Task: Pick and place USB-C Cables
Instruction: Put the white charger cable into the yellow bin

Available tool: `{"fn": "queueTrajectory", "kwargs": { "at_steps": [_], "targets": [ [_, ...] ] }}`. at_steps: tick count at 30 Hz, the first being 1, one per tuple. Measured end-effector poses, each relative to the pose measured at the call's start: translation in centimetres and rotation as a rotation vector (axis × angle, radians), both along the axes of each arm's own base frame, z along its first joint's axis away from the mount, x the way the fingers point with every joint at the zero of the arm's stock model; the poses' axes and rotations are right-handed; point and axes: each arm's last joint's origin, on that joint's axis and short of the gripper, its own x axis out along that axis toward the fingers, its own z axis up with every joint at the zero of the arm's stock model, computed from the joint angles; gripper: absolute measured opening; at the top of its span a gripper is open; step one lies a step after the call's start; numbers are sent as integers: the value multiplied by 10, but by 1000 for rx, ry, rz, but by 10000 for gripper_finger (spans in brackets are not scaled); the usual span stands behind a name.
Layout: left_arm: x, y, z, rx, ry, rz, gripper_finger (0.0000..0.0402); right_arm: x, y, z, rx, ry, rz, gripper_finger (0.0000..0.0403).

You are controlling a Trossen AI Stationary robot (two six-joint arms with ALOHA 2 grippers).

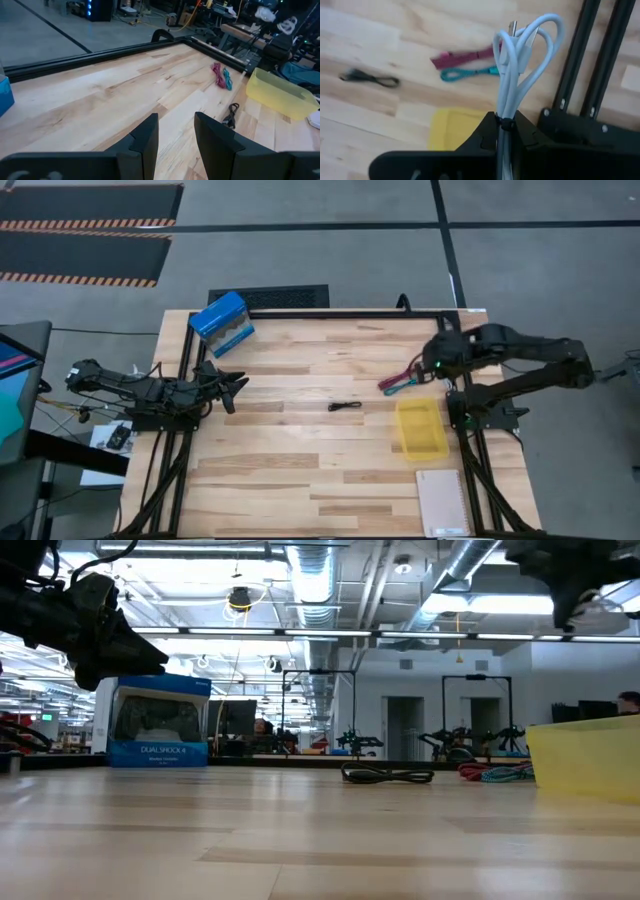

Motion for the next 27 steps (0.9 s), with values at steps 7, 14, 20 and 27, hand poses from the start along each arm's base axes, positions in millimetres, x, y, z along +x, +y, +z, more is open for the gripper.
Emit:
{"fn": "queueTrajectory", "kwargs": {
  "at_steps": [7,14,20,27],
  "targets": [
    [0,0,0,-3,-1,-3,113,3,28,-33,30,23,-7,23],
    [0,0,0,-8,-2,-5,113,-1,60,-60,98,2,-47,27],
    [0,0,-2,-23,9,-4,113,3,83,-83,143,-61,-69,28],
    [-1,0,-6,-24,20,12,113,18,98,-111,152,29,-89,33]
  ]
}}
